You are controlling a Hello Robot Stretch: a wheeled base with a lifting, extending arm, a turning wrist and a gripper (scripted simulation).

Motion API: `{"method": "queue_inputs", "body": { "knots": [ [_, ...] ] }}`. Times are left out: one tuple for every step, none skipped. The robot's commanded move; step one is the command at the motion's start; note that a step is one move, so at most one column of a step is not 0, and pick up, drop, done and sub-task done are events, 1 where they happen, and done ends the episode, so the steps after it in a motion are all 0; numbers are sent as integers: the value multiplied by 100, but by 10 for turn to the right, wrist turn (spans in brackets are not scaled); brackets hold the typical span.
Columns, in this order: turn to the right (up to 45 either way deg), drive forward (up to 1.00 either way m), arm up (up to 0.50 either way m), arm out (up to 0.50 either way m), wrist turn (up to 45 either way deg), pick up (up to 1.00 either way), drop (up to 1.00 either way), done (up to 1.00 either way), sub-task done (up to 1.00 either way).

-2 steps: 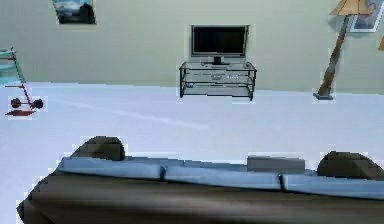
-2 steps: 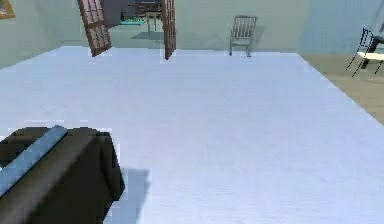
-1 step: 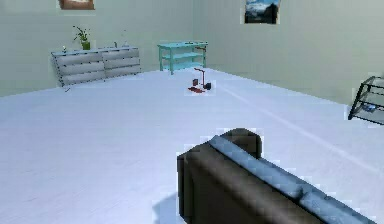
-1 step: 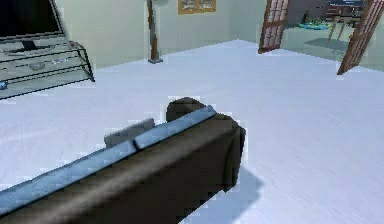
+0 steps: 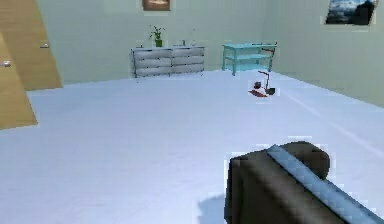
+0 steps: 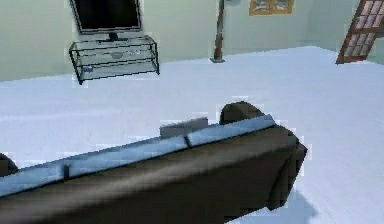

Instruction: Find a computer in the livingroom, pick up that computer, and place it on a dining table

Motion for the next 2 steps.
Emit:
{"method": "queue_inputs", "body": {
  "knots": [
    [0, 95, 0, 0, 0, 0, 0, 0, 0],
    [120, 0, 0, 0, 0, 0, 0, 0, 0]
  ]
}}
